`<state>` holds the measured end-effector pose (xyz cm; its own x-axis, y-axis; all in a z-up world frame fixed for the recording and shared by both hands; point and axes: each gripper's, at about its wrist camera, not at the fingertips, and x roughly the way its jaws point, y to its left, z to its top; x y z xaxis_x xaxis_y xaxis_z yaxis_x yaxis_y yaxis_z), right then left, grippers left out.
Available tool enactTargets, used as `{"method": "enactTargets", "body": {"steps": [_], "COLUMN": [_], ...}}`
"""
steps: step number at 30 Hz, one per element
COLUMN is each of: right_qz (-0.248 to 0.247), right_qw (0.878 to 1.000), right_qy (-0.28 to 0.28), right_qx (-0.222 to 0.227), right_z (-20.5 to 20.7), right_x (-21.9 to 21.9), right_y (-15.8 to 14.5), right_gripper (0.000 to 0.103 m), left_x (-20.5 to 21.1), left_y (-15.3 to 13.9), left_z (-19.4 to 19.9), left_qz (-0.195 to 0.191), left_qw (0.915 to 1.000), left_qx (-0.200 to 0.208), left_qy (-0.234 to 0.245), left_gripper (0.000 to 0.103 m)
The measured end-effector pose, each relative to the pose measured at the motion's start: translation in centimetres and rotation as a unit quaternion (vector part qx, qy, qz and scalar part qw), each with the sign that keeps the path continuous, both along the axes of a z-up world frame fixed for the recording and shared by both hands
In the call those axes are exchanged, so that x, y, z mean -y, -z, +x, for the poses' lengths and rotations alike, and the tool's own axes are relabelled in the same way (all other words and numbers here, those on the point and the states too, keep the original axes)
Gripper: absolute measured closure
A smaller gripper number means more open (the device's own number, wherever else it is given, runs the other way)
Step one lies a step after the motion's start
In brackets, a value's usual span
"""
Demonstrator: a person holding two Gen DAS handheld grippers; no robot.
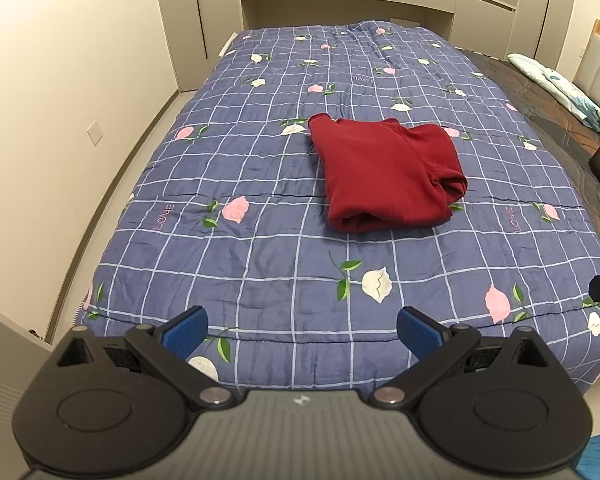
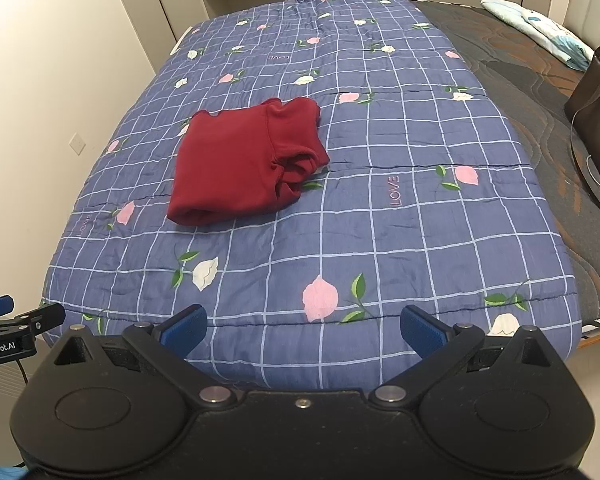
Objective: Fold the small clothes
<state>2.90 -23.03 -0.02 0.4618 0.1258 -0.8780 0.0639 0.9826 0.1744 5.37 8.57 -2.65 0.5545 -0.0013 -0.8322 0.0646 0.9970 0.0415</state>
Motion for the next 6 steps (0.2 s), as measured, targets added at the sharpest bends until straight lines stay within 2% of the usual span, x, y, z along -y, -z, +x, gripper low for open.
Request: {"method": "enactTargets", "body": {"steps": [6], "right_qz": [-0.001], "right_qw": [1.000], "right_qy": [-0.001], "right_qx": [-0.002], "right_z": [0.37], "right_x": [-0.11], "right_y": [0.24], "right_gripper": [0.001], "left_x": [-0.15], "left_y": [0.23], "left_z": [0.58], "left_qz": [-0.002], "left_qw": [1.0000], "left_qx": [-0.006], "left_qy": [0.001], "left_gripper": [0.001]}}
